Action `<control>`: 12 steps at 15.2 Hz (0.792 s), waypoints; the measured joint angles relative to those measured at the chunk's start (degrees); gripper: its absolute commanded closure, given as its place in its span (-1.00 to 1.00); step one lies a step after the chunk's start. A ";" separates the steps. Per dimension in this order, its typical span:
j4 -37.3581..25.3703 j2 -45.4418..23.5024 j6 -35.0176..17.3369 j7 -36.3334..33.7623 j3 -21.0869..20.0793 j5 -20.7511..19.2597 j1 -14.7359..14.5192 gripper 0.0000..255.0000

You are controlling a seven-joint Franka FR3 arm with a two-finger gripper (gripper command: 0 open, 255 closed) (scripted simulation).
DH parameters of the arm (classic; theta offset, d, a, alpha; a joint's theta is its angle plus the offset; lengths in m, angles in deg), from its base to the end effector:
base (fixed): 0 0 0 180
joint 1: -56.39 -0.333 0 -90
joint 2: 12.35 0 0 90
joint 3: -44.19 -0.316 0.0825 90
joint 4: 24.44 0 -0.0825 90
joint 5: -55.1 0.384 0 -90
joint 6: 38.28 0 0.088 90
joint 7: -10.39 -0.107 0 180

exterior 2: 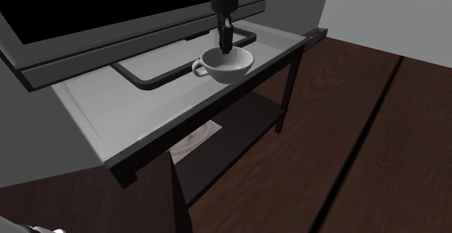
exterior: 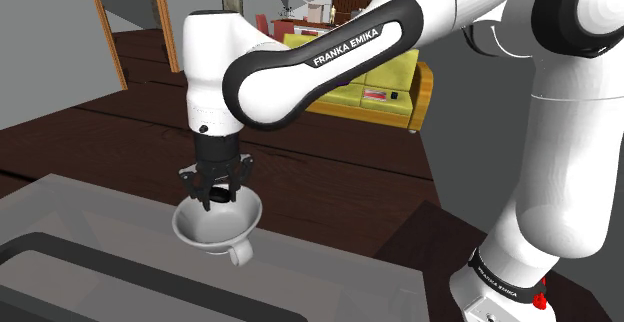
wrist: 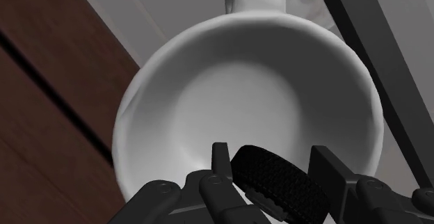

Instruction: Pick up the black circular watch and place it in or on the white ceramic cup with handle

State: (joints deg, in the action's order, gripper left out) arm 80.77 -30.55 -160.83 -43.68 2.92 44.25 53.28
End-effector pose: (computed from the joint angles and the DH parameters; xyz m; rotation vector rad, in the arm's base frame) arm 0.4740 0.4099 0.4014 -3.0555 0.1594 -0.0197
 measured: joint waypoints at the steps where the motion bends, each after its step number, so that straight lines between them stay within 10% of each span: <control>1: 0.42 -0.31 -0.66 -0.07 0.14 -0.26 -0.03 1.00; 9: 1.28 -1.34 -2.34 -0.61 0.55 -1.14 -0.40 1.00; 10: 1.28 -1.34 -2.34 -0.61 0.55 -1.14 -0.40 -1.00; 12: 1.28 -1.34 -2.34 -0.61 0.55 -1.14 -0.40 -1.00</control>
State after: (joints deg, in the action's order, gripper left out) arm 82.05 -31.88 -163.17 -44.29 3.47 43.12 52.88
